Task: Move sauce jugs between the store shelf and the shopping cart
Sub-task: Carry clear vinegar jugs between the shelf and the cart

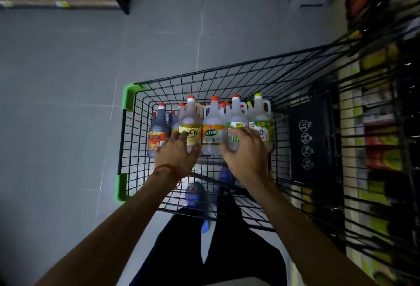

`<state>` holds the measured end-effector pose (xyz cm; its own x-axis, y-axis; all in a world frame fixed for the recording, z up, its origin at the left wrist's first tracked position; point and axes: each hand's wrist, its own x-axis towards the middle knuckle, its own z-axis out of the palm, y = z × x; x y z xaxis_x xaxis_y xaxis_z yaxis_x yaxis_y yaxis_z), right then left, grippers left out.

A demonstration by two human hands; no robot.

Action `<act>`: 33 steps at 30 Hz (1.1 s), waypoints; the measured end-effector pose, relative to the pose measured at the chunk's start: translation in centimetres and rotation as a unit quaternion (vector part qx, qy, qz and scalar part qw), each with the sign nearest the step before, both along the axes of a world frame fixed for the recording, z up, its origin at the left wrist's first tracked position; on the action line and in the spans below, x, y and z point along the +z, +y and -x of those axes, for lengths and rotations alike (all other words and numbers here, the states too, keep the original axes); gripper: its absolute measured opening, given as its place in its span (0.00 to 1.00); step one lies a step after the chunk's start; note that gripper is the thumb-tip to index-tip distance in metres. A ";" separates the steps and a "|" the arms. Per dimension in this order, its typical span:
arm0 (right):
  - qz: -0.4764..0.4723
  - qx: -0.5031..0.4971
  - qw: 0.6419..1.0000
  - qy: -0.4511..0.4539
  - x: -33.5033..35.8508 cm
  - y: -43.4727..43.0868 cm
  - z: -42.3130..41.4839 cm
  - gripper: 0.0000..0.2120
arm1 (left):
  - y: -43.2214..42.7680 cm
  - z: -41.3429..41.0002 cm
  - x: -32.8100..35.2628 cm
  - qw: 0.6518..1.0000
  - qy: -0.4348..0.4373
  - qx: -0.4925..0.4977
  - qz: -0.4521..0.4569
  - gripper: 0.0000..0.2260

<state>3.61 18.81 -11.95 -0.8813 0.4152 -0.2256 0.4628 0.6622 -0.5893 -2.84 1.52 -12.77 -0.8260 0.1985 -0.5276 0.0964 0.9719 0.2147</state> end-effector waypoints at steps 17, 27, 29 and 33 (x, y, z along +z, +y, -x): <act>0.059 -0.030 0.997 -0.041 -12.2 -3.5 3.0 0.17 | -0.6 5.7 -15.5 0.968 -0.072 0.204 -0.126 0.45; 0.100 -0.128 0.983 -0.084 -15.3 -6.9 3.6 0.42 | -1.5 6.9 -17.1 0.967 -0.053 0.218 -0.117 0.46; 0.083 -0.146 0.981 -0.096 -15.8 -7.8 3.8 0.46 | -2.1 6.6 -16.9 0.965 -0.030 0.230 -0.124 0.44; 0.058 -0.195 0.970 -0.131 -17.3 -8.3 5.1 0.46 | -4.4 7.4 -16.5 0.961 -0.012 0.243 -0.129 0.42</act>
<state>-1.46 10.53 -29.29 -0.5688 0.6636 -0.4859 0.8087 0.3434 -0.4777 -10.20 -2.84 -29.27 -0.8430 -0.0805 -0.5318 -0.3625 0.8156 0.4510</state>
